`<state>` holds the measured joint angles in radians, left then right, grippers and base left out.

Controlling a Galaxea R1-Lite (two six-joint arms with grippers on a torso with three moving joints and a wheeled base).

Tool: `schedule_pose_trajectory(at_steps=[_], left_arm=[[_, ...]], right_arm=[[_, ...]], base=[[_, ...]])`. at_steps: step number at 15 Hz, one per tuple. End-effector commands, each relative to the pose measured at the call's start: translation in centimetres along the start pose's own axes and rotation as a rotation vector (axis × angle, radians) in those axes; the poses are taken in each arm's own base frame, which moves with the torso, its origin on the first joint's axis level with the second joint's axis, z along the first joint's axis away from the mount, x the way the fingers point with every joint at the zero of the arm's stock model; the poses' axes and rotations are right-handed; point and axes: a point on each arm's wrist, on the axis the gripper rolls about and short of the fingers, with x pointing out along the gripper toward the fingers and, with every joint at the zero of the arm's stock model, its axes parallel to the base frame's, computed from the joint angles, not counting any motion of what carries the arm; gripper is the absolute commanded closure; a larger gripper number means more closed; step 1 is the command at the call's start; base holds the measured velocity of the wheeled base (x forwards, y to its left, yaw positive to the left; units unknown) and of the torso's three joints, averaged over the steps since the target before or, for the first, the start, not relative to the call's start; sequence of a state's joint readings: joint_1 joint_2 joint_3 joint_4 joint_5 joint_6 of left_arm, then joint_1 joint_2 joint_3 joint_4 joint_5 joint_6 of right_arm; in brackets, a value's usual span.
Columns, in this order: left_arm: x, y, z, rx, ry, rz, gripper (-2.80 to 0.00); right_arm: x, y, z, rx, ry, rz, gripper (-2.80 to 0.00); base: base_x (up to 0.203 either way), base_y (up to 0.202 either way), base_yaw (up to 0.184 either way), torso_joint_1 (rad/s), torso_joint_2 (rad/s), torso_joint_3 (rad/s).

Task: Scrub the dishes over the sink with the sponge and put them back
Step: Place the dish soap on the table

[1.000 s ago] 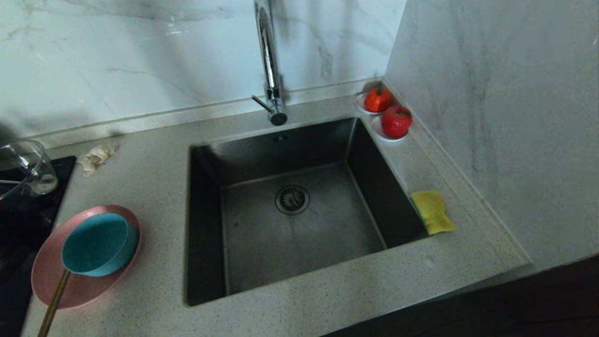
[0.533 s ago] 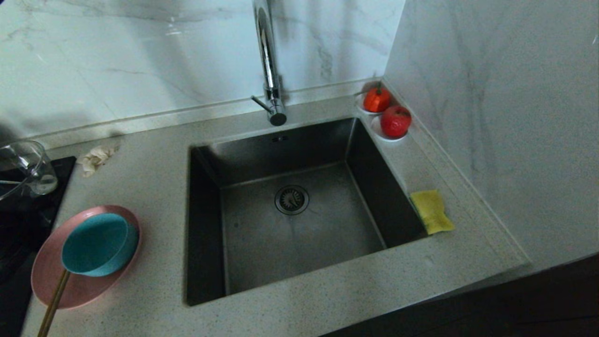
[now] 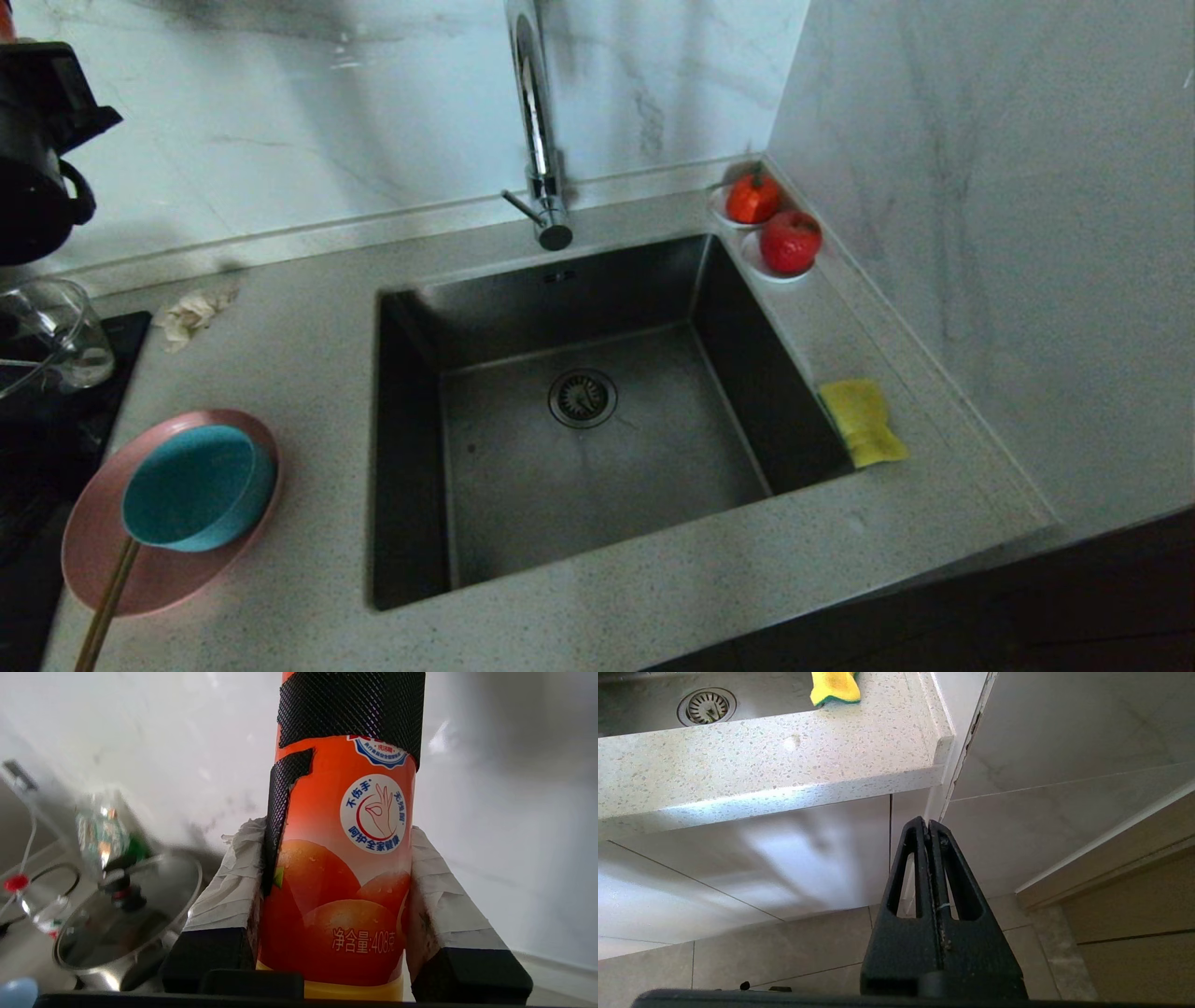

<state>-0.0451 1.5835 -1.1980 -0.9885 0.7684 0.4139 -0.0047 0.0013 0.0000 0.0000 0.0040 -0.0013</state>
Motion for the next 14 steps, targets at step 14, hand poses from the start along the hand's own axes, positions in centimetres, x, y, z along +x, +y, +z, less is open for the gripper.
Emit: schedule_pose_trajectory(at_steps=[14], left_arm=[[7.4,-4.1,-8.2,-0.057,0.021,-0.040,0.00]], right_arm=[[0.0,0.0,0.0,0.000,0.000,0.001,0.00]], base=[[0.000,0.000,0.000,0.000,0.00,0.000]])
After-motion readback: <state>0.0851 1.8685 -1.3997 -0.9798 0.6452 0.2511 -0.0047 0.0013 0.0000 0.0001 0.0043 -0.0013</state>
